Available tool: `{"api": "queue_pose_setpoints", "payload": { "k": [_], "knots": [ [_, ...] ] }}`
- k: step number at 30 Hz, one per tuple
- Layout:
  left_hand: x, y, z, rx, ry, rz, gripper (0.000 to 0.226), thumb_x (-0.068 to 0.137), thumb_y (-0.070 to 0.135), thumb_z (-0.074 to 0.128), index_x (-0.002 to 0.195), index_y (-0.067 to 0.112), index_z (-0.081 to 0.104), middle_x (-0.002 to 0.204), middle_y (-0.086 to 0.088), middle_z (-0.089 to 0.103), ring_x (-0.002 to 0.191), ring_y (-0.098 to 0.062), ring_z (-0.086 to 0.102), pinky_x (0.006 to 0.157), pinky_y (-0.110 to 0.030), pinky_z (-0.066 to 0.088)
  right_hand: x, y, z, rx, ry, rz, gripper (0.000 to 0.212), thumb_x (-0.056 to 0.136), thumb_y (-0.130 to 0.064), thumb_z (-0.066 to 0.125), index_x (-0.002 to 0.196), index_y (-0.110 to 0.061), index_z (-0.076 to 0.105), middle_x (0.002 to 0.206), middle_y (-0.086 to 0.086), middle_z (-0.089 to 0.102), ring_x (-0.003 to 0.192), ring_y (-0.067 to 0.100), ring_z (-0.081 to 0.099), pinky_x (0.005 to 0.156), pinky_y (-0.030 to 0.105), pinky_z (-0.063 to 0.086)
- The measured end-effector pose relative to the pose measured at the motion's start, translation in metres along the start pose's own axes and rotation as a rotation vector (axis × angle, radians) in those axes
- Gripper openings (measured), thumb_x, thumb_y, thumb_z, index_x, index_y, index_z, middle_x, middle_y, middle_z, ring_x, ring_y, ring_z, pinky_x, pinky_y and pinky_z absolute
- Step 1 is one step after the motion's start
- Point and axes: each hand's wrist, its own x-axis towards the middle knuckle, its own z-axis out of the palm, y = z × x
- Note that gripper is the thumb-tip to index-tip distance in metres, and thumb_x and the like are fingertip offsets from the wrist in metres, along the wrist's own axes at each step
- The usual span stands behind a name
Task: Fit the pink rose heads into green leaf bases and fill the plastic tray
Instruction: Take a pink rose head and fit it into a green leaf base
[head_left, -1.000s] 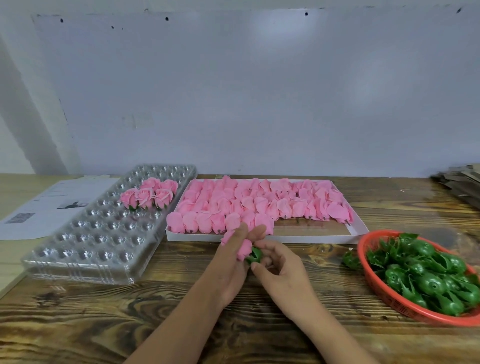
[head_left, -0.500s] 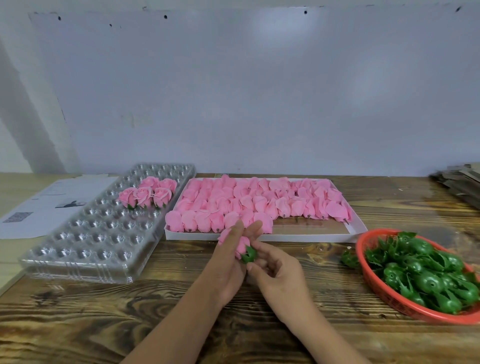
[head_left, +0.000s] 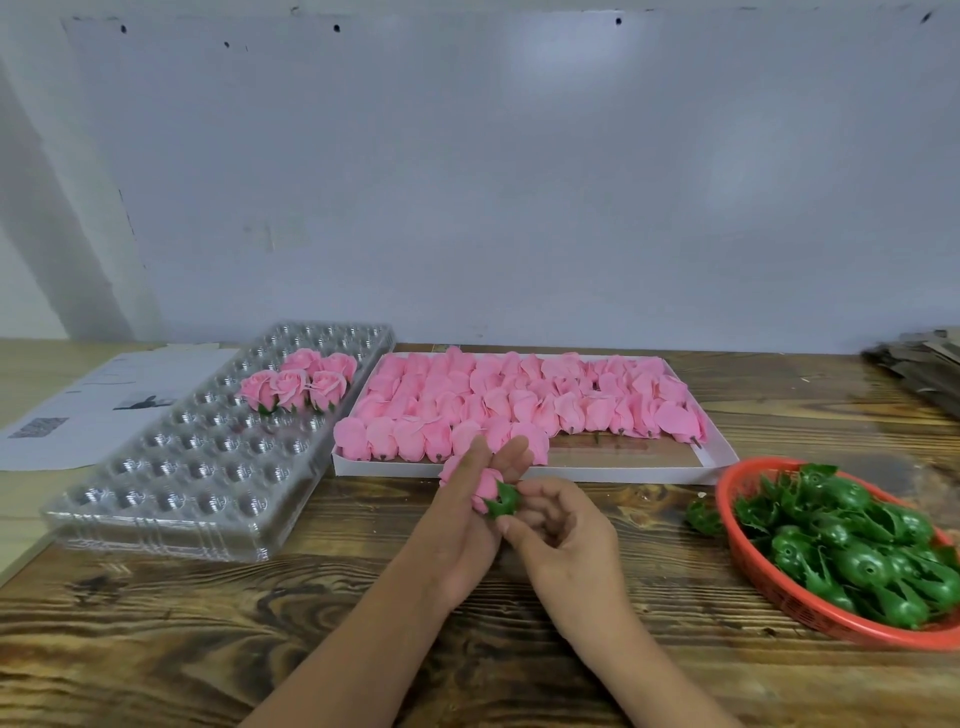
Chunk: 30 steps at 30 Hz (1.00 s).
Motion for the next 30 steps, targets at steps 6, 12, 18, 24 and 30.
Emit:
{"api": "queue_pose_setpoints", "payload": {
  "k": [6,12,18,24,30],
  "knots": [
    [0.0012,0.0005,-0.0020,-0.026,0.016,-0.006,0.041,0.086,0.049,0.062,0.102,0.018,0.083,0.126,-0.010,0.072,0.118,-0.022,0.068,0.099,-0.042,0.053,-0.0010,-0.0009,0.0006,-0.009,0.008,-0.007,0.037,0.077,0.006,0.077,0.090,-0.027,0.068,0.087,-0.002,0.075,0.081,0.013,0.071,0.077,0.019,0.055],
    [-0.0004,-0.0013,0.0000,0.067,0.014,0.005,0.045,0.085,0.056,0.057,0.100,0.022,0.084,0.120,-0.003,0.075,0.105,-0.018,0.074,0.086,-0.037,0.062,-0.0034,-0.0039,0.0027,-0.030,-0.005,0.002,0.038,0.076,-0.001,0.081,0.101,-0.026,0.068,0.091,-0.010,0.075,0.078,0.008,0.071,0.072,0.015,0.053],
    [0.0021,-0.0039,0.0010,0.115,-0.002,0.060,0.057,0.082,0.059,0.057,0.102,0.009,0.076,0.093,-0.007,0.076,0.090,-0.022,0.075,0.083,-0.039,0.061,0.0009,-0.0084,-0.0007,0.084,-0.010,0.028,0.033,0.078,0.001,0.079,0.104,-0.019,0.071,0.092,-0.006,0.077,0.083,0.010,0.072,0.072,0.014,0.053],
    [0.0023,-0.0074,-0.0013,0.307,0.029,0.146,0.063,0.077,0.062,0.062,0.111,0.008,0.062,0.086,-0.007,0.076,0.086,-0.023,0.075,0.081,-0.037,0.062,0.0014,-0.0073,-0.0030,0.056,-0.025,0.021,0.027,0.080,-0.005,0.079,0.094,-0.027,0.073,0.088,-0.005,0.077,0.081,0.012,0.072,0.074,0.021,0.057],
    [0.0006,-0.0067,-0.0031,0.381,0.042,0.169,0.066,0.077,0.061,0.065,0.112,0.005,0.062,0.088,-0.013,0.074,0.083,-0.026,0.075,0.071,-0.030,0.061,0.0028,-0.0070,-0.0063,0.038,-0.037,0.001,0.030,0.080,0.000,0.077,0.090,-0.028,0.073,0.088,-0.004,0.077,0.081,0.013,0.072,0.074,0.019,0.056]
  ]
}}
